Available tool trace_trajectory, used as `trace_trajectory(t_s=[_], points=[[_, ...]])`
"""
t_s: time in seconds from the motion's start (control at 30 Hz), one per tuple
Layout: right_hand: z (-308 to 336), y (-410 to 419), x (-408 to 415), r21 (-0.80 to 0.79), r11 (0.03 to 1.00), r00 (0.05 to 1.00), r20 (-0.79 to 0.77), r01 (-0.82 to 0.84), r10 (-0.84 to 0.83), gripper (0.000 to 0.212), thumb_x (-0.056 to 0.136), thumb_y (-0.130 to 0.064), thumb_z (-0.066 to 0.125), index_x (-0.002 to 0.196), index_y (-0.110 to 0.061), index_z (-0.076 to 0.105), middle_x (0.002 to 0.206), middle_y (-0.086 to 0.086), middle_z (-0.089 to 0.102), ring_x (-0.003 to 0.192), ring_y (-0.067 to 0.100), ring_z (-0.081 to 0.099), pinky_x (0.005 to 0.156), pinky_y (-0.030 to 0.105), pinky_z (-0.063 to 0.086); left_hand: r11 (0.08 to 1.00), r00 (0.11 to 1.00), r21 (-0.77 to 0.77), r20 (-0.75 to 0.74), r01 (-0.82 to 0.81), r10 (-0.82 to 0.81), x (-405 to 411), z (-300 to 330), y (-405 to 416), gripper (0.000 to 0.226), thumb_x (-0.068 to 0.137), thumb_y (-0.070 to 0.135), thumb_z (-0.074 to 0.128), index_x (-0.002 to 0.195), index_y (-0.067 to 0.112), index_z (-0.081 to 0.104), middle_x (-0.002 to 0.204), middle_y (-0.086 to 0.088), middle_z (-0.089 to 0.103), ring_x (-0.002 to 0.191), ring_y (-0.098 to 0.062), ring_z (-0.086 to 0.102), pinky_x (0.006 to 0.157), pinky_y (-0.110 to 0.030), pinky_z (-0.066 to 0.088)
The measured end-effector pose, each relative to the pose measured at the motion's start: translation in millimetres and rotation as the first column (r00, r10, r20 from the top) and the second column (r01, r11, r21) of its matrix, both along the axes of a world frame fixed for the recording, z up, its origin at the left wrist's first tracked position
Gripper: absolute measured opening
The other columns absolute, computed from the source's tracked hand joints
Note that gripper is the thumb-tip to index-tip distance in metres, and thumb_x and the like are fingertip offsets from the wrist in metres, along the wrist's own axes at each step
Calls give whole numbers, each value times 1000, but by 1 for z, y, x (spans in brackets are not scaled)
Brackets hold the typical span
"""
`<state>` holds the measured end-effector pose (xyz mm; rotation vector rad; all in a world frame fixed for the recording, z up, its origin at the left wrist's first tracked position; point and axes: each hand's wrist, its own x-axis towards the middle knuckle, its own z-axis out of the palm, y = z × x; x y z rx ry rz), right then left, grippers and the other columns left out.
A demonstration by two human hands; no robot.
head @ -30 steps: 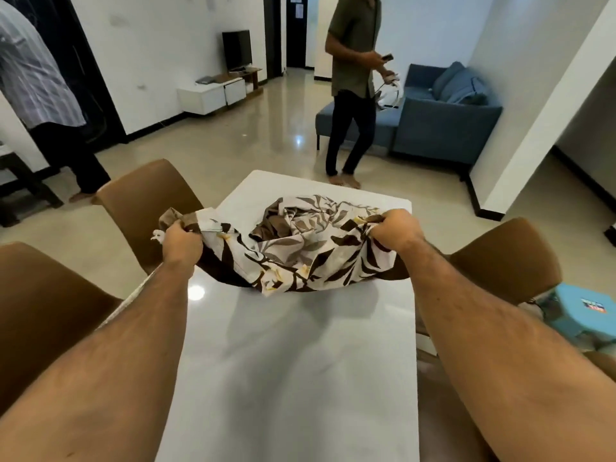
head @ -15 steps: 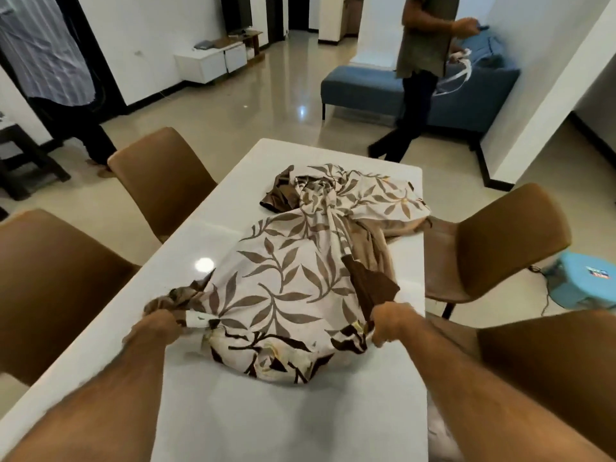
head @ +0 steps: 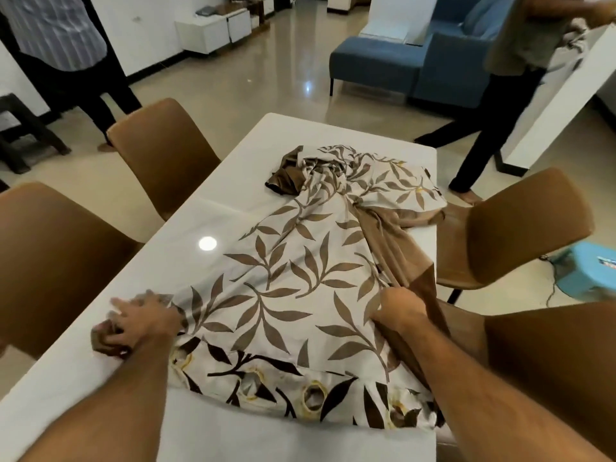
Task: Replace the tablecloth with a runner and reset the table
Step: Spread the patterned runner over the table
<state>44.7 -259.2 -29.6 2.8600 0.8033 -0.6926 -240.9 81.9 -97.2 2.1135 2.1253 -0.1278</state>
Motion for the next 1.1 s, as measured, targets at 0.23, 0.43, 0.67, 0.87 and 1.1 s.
trace_trajectory(t_s=[0.23,0.43,0.67,0.87,1.1], points=[[-64,-36,-28,-60,984,980,-90,170,-175,90,76,-79,51,146,-25,30,147,9,32,133,34,36,105,45,43,911,871,-174,405,374,-280,41,-25,-42,74,95,61,30,145,6,37,145,-21,44,135,-37,40,112,-54,33],[-48,-36,-20,-377,873,870,-260,308,-419,69,66,-66,71,118,-22,66,113,0,63,107,23,61,86,30,54,947,979,-312,205,79,-14,0,-51,-12,75,95,57,37,147,4,36,150,-27,34,140,-44,30,116,-55,22],[-52,41,-45,61,996,995,-76,-67,72,49,90,-57,50,126,-22,52,129,5,58,116,27,56,97,37,48,983,984,-37,21,180,-179,27,1,-25,52,99,46,30,115,10,65,111,-16,61,106,-36,55,88,-48,44],[-72,47,-55,-18,996,991,-102,-87,85,78,81,-63,61,142,-23,35,141,9,47,126,30,49,103,39,44,939,955,-179,109,292,-276,-1,-29,11,38,97,11,43,135,10,48,136,-19,53,120,-38,53,100,-50,47],[-69,55,-48,0,999,993,-117,-35,35,67,87,-56,59,139,-18,40,135,10,54,122,29,54,98,38,44,889,960,-365,147,277,-239,3,-16,11,42,82,34,68,110,9,49,108,-15,63,99,-34,62,82,-38,51]])
